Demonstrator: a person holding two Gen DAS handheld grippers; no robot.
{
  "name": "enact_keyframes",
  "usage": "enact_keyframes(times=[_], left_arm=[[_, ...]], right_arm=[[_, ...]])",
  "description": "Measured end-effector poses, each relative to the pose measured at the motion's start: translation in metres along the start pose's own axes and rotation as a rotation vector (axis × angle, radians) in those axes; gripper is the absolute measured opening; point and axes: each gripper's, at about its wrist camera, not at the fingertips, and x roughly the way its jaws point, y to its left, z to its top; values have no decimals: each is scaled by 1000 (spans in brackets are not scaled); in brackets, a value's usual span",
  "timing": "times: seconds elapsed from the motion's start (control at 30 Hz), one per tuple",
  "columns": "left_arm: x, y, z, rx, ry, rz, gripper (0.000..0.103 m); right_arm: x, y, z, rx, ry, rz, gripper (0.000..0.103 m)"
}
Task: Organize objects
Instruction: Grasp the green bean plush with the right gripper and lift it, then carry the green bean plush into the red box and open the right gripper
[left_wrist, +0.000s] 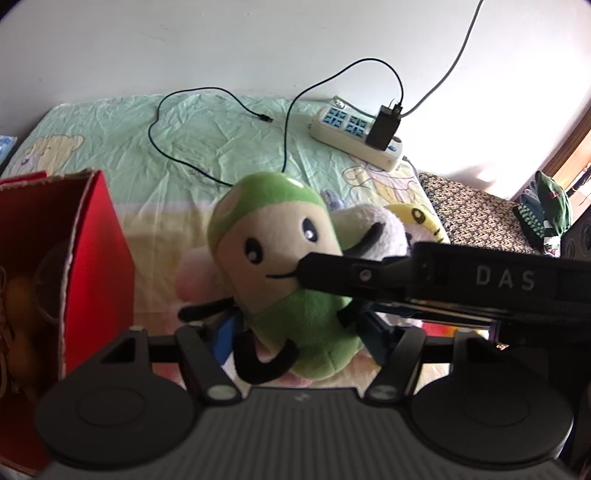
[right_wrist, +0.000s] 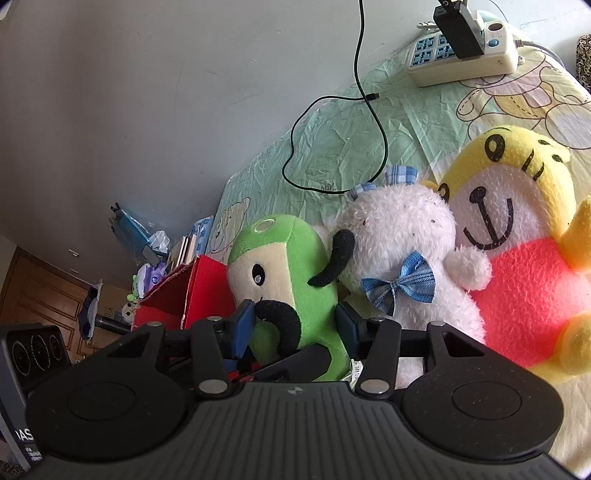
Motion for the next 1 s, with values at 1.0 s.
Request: enact_keyframes(times=[1.0], left_arm=[[-140, 60, -38, 177, -290, 188, 68]], right_arm=[[37, 128, -35, -148, -62, 211, 48]])
